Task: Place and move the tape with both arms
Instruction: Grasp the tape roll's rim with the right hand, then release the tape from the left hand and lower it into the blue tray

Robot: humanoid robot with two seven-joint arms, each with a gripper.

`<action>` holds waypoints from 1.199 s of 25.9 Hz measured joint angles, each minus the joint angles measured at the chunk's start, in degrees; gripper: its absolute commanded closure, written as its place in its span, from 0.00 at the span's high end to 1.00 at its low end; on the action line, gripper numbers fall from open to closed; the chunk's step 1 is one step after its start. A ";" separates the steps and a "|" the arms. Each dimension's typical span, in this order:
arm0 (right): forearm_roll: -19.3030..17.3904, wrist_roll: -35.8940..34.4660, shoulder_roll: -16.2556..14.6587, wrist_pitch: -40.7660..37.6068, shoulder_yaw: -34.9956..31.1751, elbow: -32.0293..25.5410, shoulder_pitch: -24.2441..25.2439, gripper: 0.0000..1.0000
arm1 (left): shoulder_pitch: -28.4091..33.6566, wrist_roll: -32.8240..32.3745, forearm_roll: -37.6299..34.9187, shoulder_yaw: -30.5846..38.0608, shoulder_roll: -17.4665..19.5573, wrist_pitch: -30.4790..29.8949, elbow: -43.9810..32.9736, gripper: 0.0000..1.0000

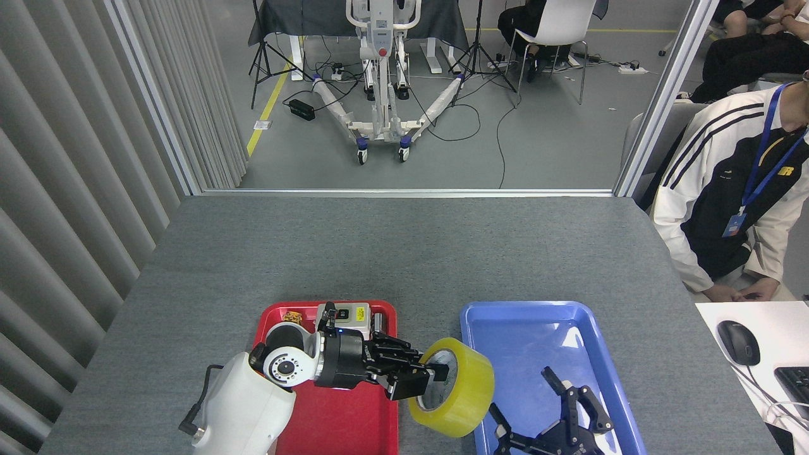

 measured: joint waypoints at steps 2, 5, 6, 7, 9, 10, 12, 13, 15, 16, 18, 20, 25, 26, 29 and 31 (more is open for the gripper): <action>0.80 -1.40 -0.87 -7.55 -0.31 -1.29 0.63 1.00 | 0.00 0.22 0.35 0.42 -0.40 -0.22 0.97 0.00; 1.27 -2.13 -1.37 -12.70 -0.27 -2.82 1.58 1.00 | 0.00 0.30 0.70 1.06 -0.73 -0.37 1.76 0.00; 1.37 -2.24 -1.37 -13.63 -0.09 -3.28 1.83 1.00 | 0.00 0.30 0.76 1.18 -0.78 -0.41 1.87 0.00; 1.47 -2.27 -1.34 -14.12 0.07 -3.59 2.10 1.00 | 0.00 0.31 0.80 1.26 -0.83 -0.41 1.94 0.00; 1.72 -2.40 -1.14 -14.71 0.53 -3.97 2.53 1.00 | 0.01 0.35 0.84 1.31 -0.98 -0.43 2.01 0.00; 1.83 -2.35 -0.97 -14.82 0.76 -4.04 2.64 1.00 | 0.04 0.39 0.85 1.31 -1.03 -0.43 2.02 0.00; 1.97 -1.97 -0.32 -15.00 1.19 -4.03 2.68 0.84 | 0.12 0.39 0.85 1.21 -1.14 -0.44 2.02 0.00; 2.01 -1.84 -0.02 -15.03 1.36 -4.00 2.69 0.70 | 0.20 0.39 0.84 1.14 -1.21 -0.44 1.94 0.00; 2.05 -1.74 0.41 -15.08 1.67 -3.95 2.69 0.42 | 0.65 0.40 0.81 0.91 -1.45 -0.44 1.65 0.00; 2.08 -1.72 0.56 -15.16 1.78 -3.89 2.68 0.35 | 0.94 0.39 0.80 0.81 -1.67 -0.44 1.38 0.00; 2.13 -1.71 0.71 -15.17 1.90 -3.75 2.55 0.23 | 1.57 0.40 0.78 0.62 -2.08 -0.46 0.92 0.00; 2.16 -1.71 0.77 -15.17 1.99 -3.63 2.45 0.06 | 1.94 0.40 0.78 0.47 -2.42 -0.47 0.66 0.00; 2.17 -1.79 0.69 -15.41 1.99 -3.55 2.56 0.00 | 2.29 1.15 0.71 0.32 -2.82 -0.28 0.60 0.14; 2.17 -1.81 0.69 -15.41 1.93 -3.53 2.62 0.00 | 2.31 1.06 0.71 0.31 -2.87 -0.28 0.65 0.30; 2.14 -1.88 0.83 -15.42 1.43 -3.46 2.82 0.00 | 2.35 0.81 0.63 0.61 -3.02 -0.28 0.84 0.79; 2.00 -1.82 0.88 -14.98 0.89 -3.42 2.86 0.00 | 2.25 0.60 0.77 1.43 -3.06 -0.64 0.50 0.99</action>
